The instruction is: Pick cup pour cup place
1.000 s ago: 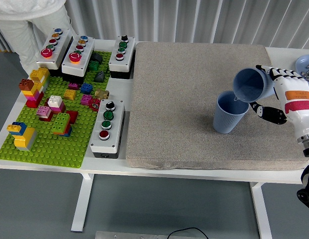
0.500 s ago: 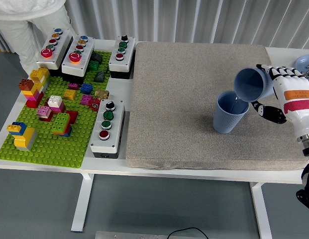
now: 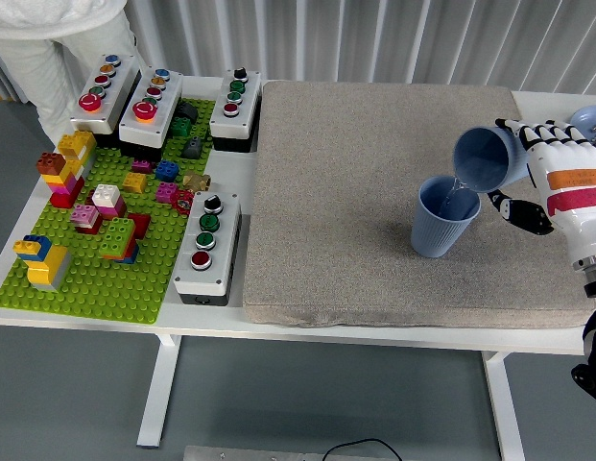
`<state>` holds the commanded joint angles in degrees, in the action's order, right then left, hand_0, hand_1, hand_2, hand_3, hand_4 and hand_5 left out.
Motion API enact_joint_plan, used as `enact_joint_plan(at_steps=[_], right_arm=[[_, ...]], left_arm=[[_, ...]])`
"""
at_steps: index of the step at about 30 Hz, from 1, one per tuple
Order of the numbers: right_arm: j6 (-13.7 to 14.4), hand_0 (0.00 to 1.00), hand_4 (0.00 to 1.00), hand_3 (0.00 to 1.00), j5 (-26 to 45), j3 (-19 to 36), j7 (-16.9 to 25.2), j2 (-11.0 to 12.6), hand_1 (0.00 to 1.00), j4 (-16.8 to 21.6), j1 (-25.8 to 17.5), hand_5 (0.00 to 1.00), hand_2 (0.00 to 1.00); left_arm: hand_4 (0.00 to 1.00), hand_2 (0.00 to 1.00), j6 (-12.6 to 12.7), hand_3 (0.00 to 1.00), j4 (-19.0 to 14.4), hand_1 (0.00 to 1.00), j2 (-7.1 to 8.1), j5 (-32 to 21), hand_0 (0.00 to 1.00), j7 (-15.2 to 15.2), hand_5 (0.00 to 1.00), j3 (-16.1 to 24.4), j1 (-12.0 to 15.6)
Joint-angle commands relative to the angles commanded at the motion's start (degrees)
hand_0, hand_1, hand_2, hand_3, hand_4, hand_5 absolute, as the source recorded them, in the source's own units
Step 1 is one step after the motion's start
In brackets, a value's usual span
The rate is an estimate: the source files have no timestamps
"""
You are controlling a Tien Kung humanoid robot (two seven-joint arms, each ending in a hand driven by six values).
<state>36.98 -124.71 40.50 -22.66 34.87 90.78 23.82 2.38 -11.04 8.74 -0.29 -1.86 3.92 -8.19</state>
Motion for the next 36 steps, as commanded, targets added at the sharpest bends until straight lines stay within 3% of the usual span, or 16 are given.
enact_joint_plan(at_steps=[26,36], right_arm=[[0.0,0.866,0.669,0.618,-0.94,-2.04,0.06,1.17,0.654,-2.06,2.84,0.039,0.545],[0.0,0.869,0.67,0.62,-3.58,-3.43,-3.53,1.24,0.66,-1.87,3.54,0.032,0.551]], left_arm=[[0.49,0.722,-0.06,0.625,-0.03,0.715,0.08,0.07,0.698,-0.01,0.921,0.09,-0.13],[0.491,0.722,-0.08,0.625,-0.06,0.715,0.15,0.07,0.697,-0.02,0.92,0.12,0.14]])
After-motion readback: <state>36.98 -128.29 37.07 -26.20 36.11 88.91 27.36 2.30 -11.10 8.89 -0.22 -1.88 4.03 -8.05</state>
